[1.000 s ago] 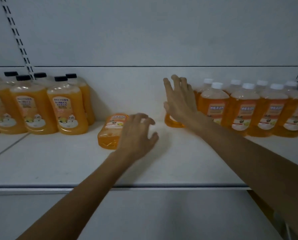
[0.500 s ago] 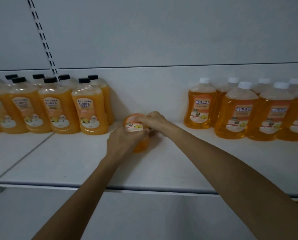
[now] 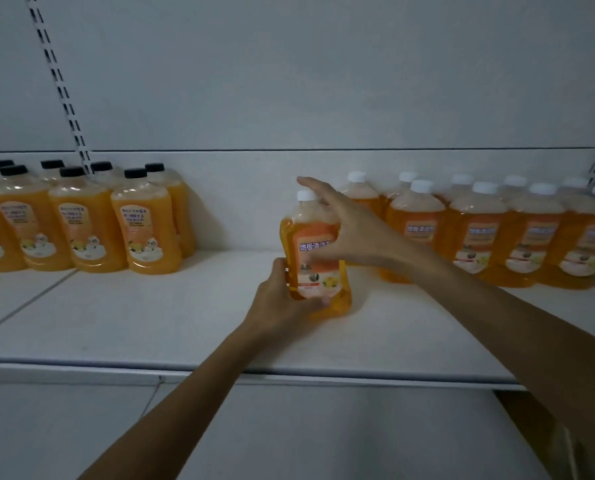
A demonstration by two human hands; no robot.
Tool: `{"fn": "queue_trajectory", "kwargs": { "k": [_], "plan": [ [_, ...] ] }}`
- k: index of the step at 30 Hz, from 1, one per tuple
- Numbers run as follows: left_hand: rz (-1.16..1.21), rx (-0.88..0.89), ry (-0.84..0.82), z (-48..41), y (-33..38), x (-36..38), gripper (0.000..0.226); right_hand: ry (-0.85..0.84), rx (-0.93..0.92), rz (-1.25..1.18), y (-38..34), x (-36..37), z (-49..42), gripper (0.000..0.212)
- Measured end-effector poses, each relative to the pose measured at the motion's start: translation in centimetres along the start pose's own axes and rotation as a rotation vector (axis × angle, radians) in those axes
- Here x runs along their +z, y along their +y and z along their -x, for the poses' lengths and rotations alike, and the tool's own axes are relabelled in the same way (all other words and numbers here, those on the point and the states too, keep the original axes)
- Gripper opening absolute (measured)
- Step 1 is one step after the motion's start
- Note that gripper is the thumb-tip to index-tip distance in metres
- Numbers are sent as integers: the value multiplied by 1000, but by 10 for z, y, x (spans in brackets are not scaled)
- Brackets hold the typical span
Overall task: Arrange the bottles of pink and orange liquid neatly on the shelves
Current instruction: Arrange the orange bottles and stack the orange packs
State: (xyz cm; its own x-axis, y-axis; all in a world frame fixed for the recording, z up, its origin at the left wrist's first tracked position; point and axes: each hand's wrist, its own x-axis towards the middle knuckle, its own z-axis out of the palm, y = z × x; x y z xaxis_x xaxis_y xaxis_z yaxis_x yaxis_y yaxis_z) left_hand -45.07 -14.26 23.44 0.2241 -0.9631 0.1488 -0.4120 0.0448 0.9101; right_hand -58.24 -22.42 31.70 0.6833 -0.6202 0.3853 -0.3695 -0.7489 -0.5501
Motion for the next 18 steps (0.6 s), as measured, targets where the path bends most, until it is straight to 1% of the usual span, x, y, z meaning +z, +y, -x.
{"fn": "queue_trajectory", "kwargs": {
  "k": [2,4,7,9,11,15,18],
  "plan": [
    [-66,45,-23,0,7,17,63,38,18,66,8,-13,15,95],
    [-206,80,4,-2,10,33,63,69,26,121,17,-19,29,95],
    [-616,112,81,-3,3,53,62,120,29,237,27,-23,41,96],
    [-783,127,88,-3,0,59,56,165,39,394,30,-27,40,97],
    [-845,121,68,-4,-2,59,53,189,45,514,32,-31,34,97],
    [-958,81,31,-2,1,58,58,189,62,522,38,-26,16,96],
    [-966,67,29,-1,2,58,59,216,93,623,45,-20,1,93]
  ]
}}
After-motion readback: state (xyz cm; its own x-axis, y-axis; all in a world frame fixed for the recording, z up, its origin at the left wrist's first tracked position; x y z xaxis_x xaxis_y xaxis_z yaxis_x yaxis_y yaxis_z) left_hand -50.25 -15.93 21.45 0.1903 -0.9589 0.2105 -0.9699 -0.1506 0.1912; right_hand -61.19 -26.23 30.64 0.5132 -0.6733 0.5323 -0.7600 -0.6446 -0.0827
